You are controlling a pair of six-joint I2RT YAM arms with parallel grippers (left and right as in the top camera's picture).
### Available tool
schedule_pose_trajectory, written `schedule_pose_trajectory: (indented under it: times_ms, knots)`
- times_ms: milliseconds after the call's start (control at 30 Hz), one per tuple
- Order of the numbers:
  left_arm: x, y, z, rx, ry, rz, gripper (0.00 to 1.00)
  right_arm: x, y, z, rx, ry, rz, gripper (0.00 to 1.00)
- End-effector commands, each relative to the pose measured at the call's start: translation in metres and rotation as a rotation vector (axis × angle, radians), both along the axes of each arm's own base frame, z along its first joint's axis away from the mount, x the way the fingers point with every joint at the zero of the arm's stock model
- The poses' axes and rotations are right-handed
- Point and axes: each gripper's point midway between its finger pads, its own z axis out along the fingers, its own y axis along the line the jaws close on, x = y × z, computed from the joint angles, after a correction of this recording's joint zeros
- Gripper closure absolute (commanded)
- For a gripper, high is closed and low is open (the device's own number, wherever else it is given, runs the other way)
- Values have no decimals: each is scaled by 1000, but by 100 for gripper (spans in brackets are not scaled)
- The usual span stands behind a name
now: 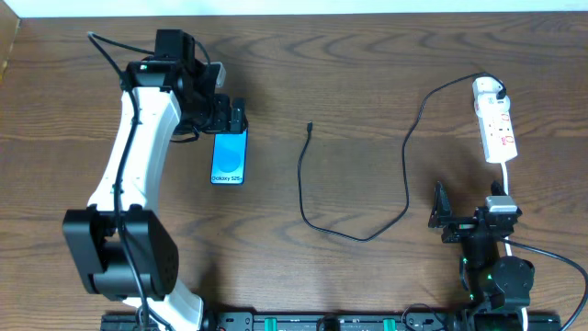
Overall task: Plug charger to phone and switch on socket
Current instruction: 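Move the left gripper forward over the blue phone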
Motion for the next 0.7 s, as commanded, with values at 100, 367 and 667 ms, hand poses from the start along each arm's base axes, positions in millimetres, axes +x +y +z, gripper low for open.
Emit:
schedule_pose_trajectory:
  times_ms: [100,367,667]
  knots:
    - [9,7,-34,46,66,-9,1,0,0,0,-5,-2,0,1]
    - [8,11,-82,70,182,-1,1,0,0,0,-5,-2,0,1]
    - [6,13,-111,82,237,2,1,0,0,0,-5,-2,0,1]
